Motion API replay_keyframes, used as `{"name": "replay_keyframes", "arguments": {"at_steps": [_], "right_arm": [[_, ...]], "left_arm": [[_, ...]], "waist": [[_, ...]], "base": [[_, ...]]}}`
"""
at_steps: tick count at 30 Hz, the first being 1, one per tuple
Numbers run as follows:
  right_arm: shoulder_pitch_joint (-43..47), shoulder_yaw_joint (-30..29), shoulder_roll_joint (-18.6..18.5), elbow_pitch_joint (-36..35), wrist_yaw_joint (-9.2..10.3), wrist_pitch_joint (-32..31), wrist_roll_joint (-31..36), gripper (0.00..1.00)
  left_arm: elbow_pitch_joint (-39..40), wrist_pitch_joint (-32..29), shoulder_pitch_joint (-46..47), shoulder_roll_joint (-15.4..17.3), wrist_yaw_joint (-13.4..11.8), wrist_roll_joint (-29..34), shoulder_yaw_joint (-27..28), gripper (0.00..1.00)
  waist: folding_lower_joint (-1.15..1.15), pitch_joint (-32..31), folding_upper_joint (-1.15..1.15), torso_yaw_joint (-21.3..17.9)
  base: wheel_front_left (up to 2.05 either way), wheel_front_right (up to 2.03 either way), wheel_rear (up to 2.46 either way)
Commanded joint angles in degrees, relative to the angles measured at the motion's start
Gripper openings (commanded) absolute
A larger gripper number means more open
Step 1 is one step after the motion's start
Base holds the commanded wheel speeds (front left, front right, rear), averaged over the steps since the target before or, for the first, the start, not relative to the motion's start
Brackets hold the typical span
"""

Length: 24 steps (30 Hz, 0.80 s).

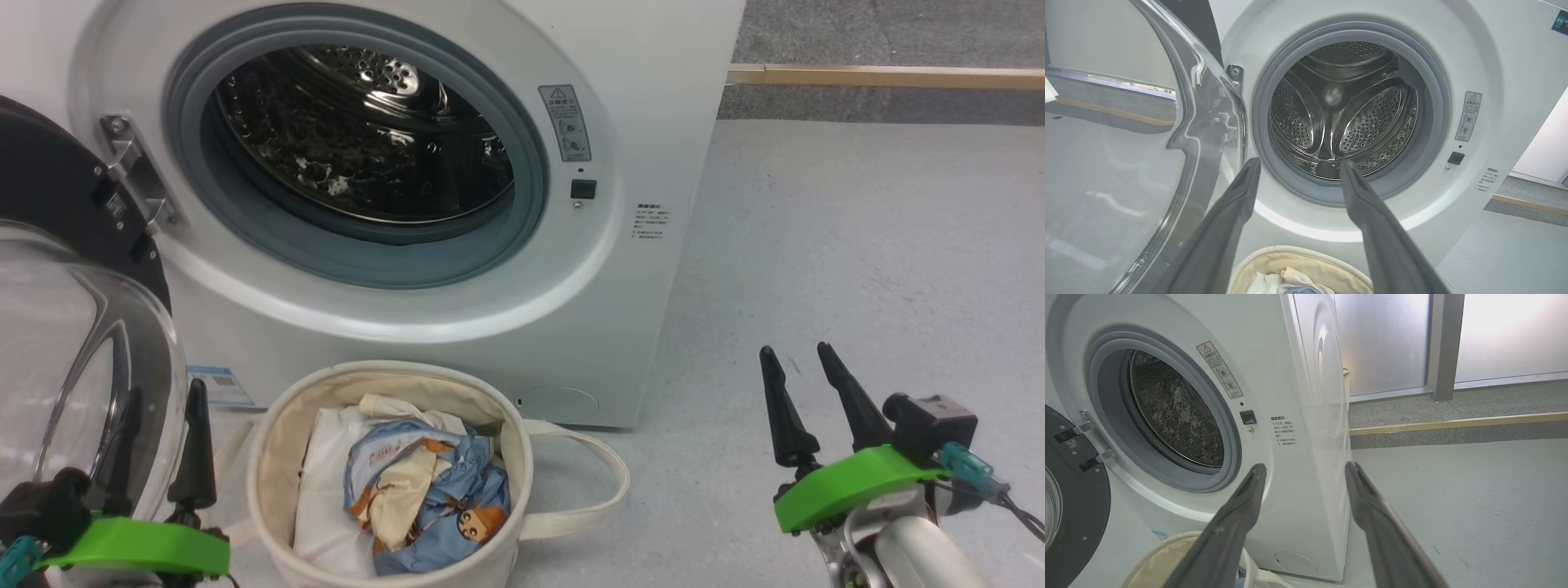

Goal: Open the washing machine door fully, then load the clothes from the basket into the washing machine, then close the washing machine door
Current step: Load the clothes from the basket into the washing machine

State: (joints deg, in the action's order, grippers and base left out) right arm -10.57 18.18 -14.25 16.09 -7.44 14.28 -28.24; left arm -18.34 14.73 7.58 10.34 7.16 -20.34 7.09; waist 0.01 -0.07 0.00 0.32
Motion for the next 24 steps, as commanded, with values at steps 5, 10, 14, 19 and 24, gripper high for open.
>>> {"name": "replay_keyframes", "arguments": {"at_steps": [5, 10, 14, 19, 24], "right_arm": [[-1.98, 1.48, -0.19, -1.50, -0.05, 0.72, 0.17, 1.00], [-2.20, 1.65, -0.15, -1.42, -0.05, 0.72, 0.12, 1.00], [-2.26, 1.87, -0.19, -1.51, -0.05, 0.72, 0.06, 1.00], [-2.25, 2.03, -0.29, -1.49, -0.05, 0.72, -0.08, 1.00], [-2.35, 2.37, -0.41, -1.62, -0.05, 0.72, -0.16, 1.00]], "left_arm": [[1.66, 0.27, 2.19, 1.58, 0.33, 0.15, 1.85, 1.00], [1.54, 0.27, 2.34, 1.71, 0.33, -0.10, 1.66, 1.00], [1.36, 0.27, 2.41, 1.80, 0.33, -0.33, 1.52, 1.00], [1.07, 0.27, 2.47, 1.56, 0.33, -0.81, 1.54, 1.00], [0.40, 0.27, 2.62, 1.50, 0.33, -1.43, 1.37, 1.00]], "waist": [[-0.01, 0.11, 0.00, -0.05], [-0.01, 0.13, 0.00, -0.11], [-0.01, 0.20, 0.00, -0.18], [-0.01, 0.34, 0.00, -0.31], [-0.01, 0.59, 0.00, -0.55]], "base": [[0.06, -0.06, 0.00], [0.00, 0.00, 0.00], [0.00, 0.00, 0.00], [0.00, 0.00, 0.00], [0.00, 0.00, 0.00]]}}
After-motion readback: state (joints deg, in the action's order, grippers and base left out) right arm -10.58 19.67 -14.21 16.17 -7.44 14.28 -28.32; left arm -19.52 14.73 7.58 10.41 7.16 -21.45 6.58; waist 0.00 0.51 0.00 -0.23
